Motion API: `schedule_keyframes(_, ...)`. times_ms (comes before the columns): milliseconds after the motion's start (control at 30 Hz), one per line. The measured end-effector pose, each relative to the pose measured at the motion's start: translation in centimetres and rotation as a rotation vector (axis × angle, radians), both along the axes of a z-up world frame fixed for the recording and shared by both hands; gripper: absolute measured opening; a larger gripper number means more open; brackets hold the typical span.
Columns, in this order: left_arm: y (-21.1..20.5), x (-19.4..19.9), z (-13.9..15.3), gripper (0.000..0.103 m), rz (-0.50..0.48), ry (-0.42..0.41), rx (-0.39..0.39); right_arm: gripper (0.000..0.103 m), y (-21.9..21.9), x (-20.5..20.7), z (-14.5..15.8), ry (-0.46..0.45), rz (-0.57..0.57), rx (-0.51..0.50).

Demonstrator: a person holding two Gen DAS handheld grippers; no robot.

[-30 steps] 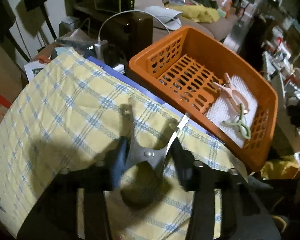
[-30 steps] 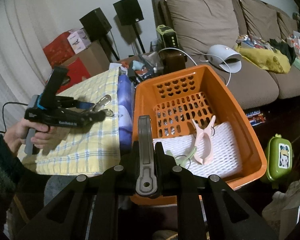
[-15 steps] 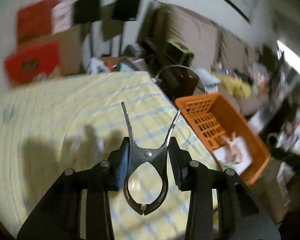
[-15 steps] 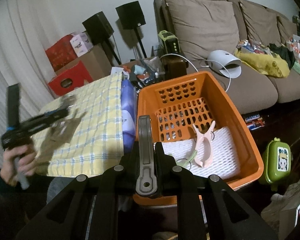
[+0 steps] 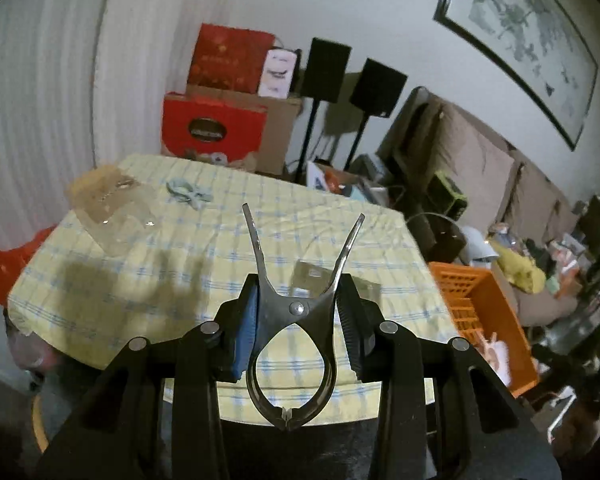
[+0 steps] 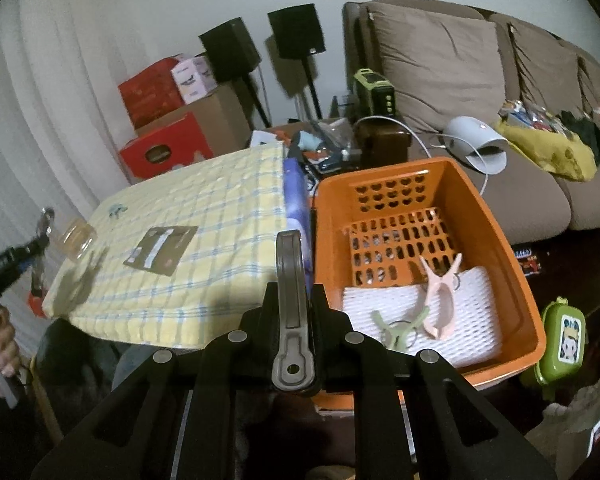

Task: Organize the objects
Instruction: 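Carry the metal clothespin over the orange basket with the left gripper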

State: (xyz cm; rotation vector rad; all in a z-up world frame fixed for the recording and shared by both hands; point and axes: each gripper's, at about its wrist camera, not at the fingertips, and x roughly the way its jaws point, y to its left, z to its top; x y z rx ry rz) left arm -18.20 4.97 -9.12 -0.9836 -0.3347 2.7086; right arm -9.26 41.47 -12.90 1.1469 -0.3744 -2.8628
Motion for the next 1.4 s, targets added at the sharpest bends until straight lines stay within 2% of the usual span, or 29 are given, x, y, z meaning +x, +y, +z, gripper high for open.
schedule_keyframes(233, 3.8, 0.9, -1.4, 0.035, -0.057, -0.020, -0.058, 0.014, -0.6, -0.4, -0.5, -0.016, 0.019, 0.010)
schedule_keyframes(367, 5.8, 1.3, -1.0, 0.035, -0.077, -0.019, -0.081, 0.014, -0.3, -0.2, -0.2, -0.007, 0.017, 0.010)
schedule_keyframes(533, 7.9, 1.8, 0.2, 0.035, -0.107, 0.003, -0.082, 0.014, 0.9, 0.2, 0.2, 0.005, 0.000, -0.008)
schedule_keyframes(600, 8.6, 1.9, 0.4, 0.035, -0.134, -0.004, -0.040, 0.014, 1.4, 0.4, 0.5, 0.006, -0.005, -0.003)
schedule_keyframes(667, 9.0, 1.8, 0.3, 0.036, -0.143, -0.012, -0.030, 0.014, 1.8, 0.7, 1.0, 0.017, -0.014, 0.000)
schedule_keyframes(1100, 12.0, 2.6, 0.8, 0.036, -0.175, -0.017, -0.065, 0.014, 4.7, 1.9, 2.4, 0.049, -0.062, -0.020)
schedule_keyframes(1400, 13.3, 2.6, -0.3, 0.036, -0.184, -0.041, -0.081, 0.014, 5.1, 2.2, 2.9, 0.059, -0.052, -0.040)
